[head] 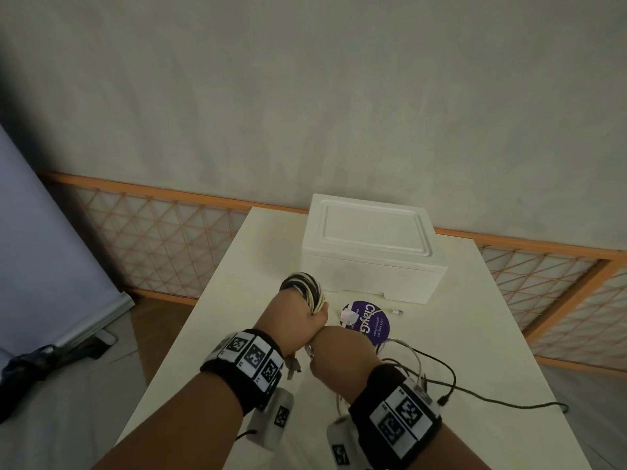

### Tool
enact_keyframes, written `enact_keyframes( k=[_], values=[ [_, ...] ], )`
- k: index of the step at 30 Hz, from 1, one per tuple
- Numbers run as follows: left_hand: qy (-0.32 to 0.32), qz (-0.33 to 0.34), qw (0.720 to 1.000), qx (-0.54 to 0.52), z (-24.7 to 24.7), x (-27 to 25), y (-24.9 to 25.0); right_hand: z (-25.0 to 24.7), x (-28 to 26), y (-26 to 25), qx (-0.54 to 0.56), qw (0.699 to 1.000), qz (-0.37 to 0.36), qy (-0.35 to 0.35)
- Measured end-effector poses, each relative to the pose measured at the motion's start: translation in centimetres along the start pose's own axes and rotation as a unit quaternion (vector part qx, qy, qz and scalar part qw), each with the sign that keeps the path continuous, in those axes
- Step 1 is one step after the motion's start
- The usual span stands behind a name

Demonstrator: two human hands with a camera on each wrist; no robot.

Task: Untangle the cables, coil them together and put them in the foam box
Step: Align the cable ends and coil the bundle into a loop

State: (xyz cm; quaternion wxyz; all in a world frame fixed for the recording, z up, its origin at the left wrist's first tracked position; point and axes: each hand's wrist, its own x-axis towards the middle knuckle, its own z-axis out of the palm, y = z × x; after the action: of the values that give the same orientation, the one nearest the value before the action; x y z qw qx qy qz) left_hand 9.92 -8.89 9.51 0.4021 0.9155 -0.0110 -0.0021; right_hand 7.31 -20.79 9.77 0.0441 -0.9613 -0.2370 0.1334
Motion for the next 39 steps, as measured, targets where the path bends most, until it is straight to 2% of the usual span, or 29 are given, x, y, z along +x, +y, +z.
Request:
enact_keyframes(
  k=[2, 6, 10, 13, 15, 17, 19, 22, 25, 27, 30, 35, 37, 39],
  values=[
    [0.014, 0.024, 0.999, 0.031, -0.4, 0.1, 0.4, -0.8, -0.2, 0.3, 0.004, 1.0, 0.01, 0.021],
    [-0.003, 0.032, 0.998, 0.055, -0.7, 0.4, -0.2, -1.7, -1.0, 0.8, 0.005, 0.999, 0.01, 0.048],
    [-0.013, 0.024, 0.996, 0.088, -0.8, 0.1, -0.5, -1.3, -1.3, 0.8, -0.039, 0.996, -0.032, 0.068],
    [-0.008, -0.001, 0.996, 0.09, -1.2, 0.2, -0.3, -1.9, -1.7, 0.8, -0.107, 0.983, -0.068, 0.13],
    [-0.028, -0.013, 0.999, 0.044, -1.3, 0.3, -0.3, -2.2, -1.8, 1.6, -0.098, 0.966, -0.098, 0.22],
    [-0.037, -0.032, 0.999, -0.017, -1.2, 0.3, -0.4, -2.2, -1.6, 2.4, -0.083, 0.93, -0.159, 0.322],
    [-0.032, -0.047, 0.997, -0.053, -1.1, 0.3, -0.5, -2.4, -1.4, 2.9, -0.106, 0.893, -0.189, 0.394],
    [-0.025, -0.017, 0.994, -0.106, -1.4, 0.1, -0.1, -2.5, -1.4, 3.7, -0.13, 0.866, -0.209, 0.436],
    [-0.084, 0.014, 0.973, -0.217, -1.8, -0.4, 0.6, -3.2, -1.5, 4.0, -0.122, 0.84, -0.241, 0.471],
    [-0.128, 0.031, 0.969, -0.208, -1.7, -0.4, 0.6, -3.8, -1.6, 4.0, -0.115, 0.836, -0.258, 0.47],
    [-0.189, 0.023, 0.972, -0.137, -1.6, -0.6, 0.9, -4.7, -1.7, 4.2, -0.112, 0.851, -0.274, 0.433],
    [-0.185, 0.06, 0.981, -0.005, -1.9, -0.6, 1.2, -5.7, -0.8, 4.9, -0.105, 0.867, -0.33, 0.357],
    [-0.199, 0.082, 0.975, 0.062, -2.2, -0.5, 1.2, -5.4, 0.2, 5.0, -0.081, 0.888, -0.332, 0.309],
    [-0.222, 0.112, 0.954, 0.17, -2.6, -0.5, 1.3, -4.6, 0.9, 5.1, -0.049, 0.915, -0.319, 0.241]
  ],
)
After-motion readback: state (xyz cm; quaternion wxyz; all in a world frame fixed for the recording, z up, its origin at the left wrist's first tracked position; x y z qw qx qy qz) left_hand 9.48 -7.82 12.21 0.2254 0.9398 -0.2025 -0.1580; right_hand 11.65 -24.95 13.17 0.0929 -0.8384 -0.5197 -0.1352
